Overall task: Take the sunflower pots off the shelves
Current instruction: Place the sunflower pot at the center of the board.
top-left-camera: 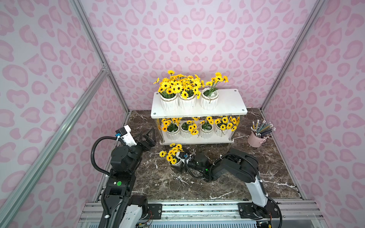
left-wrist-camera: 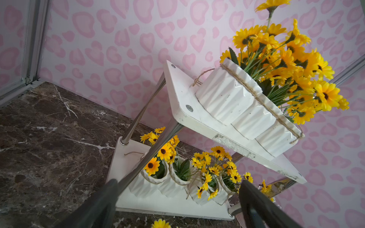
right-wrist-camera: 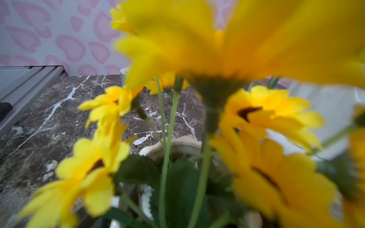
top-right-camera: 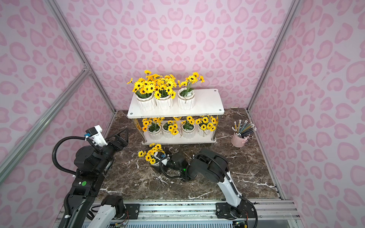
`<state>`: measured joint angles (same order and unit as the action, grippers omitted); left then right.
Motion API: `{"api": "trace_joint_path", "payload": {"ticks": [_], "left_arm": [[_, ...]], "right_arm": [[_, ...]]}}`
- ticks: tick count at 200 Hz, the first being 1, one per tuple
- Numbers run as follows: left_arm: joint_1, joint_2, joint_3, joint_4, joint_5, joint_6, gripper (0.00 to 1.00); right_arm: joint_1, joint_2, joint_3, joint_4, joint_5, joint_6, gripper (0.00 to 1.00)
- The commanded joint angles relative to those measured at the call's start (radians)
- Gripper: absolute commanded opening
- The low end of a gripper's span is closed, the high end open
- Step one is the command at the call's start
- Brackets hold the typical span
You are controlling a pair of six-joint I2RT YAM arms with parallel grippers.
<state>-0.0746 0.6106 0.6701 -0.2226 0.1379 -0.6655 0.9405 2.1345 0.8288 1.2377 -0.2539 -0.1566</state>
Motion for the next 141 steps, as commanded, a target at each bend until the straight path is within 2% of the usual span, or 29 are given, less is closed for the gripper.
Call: {"api": "trace_joint_path", "payload": {"ticks": [1,51,95,141], "left_arm": [[0.000,0.003,0.022,0.028,-0.001,0.013,0.97],[0.001,0.025,0.055,0.040,0.030,0.050,0.97],[0.000,0.053,0.072,0.050,0.055,0.060,0.97],[0.000,0.061,0.074,0.060,0.071,0.066,0.97]], "right_arm": [[-0.011,-0.013,-0.007,0.039,0.026,-0.008,0.99],[-0.034,-0.056,-0.006,0.008,-0.039,0.012,0.99],[-0.049,-0.035,0.020,-0.039,-0.083,0.034,0.99],[-0.062,-0.106,-0.027,-0.063,-0.063,0.025,0.99]]}}
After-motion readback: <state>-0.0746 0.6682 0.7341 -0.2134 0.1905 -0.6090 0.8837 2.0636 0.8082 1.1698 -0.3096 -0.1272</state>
